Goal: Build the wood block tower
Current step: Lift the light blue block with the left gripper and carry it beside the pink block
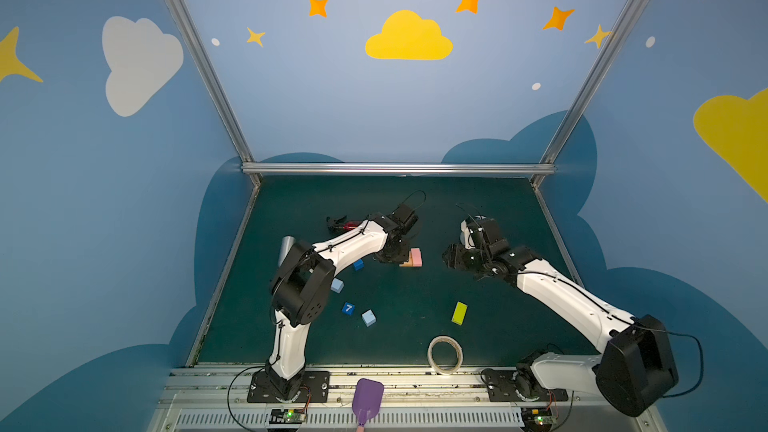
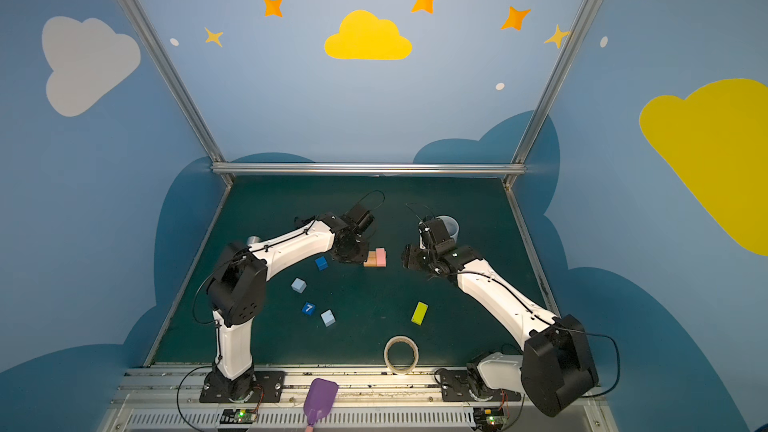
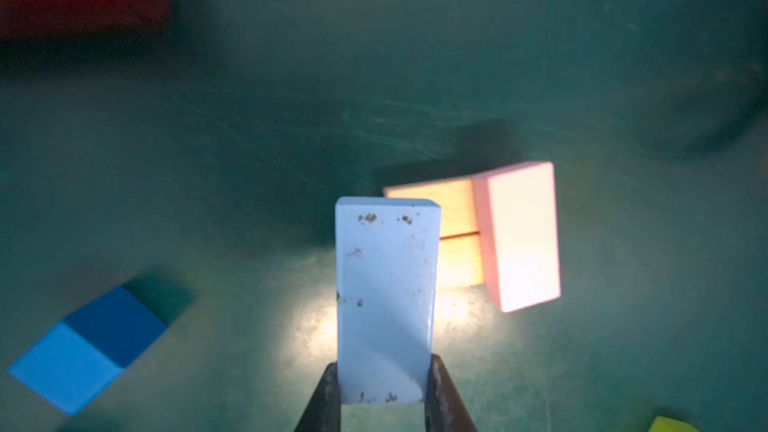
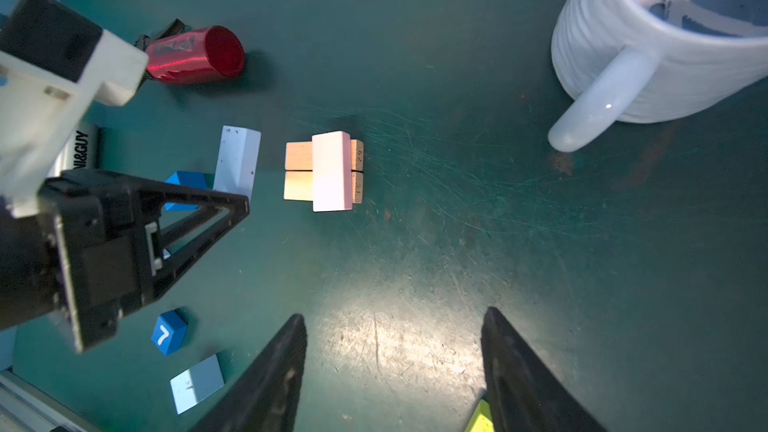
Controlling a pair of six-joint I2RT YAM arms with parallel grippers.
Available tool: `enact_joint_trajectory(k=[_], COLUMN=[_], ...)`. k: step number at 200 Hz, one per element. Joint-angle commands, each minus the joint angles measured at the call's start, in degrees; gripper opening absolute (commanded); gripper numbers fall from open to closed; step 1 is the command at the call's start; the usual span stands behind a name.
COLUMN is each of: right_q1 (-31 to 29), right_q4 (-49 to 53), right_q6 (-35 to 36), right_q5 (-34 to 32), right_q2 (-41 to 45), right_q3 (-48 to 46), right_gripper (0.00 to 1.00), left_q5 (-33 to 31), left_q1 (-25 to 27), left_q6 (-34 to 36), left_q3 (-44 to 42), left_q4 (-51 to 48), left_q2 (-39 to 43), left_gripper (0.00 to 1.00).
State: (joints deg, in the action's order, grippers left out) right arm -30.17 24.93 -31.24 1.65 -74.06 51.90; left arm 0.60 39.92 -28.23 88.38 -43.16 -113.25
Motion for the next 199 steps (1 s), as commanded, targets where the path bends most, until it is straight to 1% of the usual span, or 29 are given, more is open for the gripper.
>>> enact_joint_trajectory(k=[1, 80, 125, 182, 199], right_q1=[0.38, 1.47, 2.12, 2.47, 2.50], right_q4=[-1.19, -1.70, -2.16, -2.38, -2.33], right_q6=[0.11, -0.05, -0.04, -0.13, -0.13], right_q5=[0.37, 0.99, 1.50, 1.87, 1.95], right_q2=[1.92, 4.18, 4.19, 4.19, 4.26], right_q3=[-1.34, -3.47, -4.08, -4.30, -4.43], right_gripper=[0.65, 0.65, 0.65, 0.66, 0.65], left_q5=[0.53, -0.60, -0.25, -0.07, -0.10], left_q1=[1.07, 2.09, 2.51, 2.57, 2.62], left_q6=[-2.85, -7.33, -7.72, -7.91, -8.03], left_q3=[2.00, 5.61, 6.69, 8.21, 8.54], left_q4=[-1.49, -3.33, -3.21, -3.87, -4.04], left_q2=[-0.54, -4.90, -6.18, -8.22, -8.60], left_gripper=[0.13, 0.13, 0.13, 0.15, 0.17])
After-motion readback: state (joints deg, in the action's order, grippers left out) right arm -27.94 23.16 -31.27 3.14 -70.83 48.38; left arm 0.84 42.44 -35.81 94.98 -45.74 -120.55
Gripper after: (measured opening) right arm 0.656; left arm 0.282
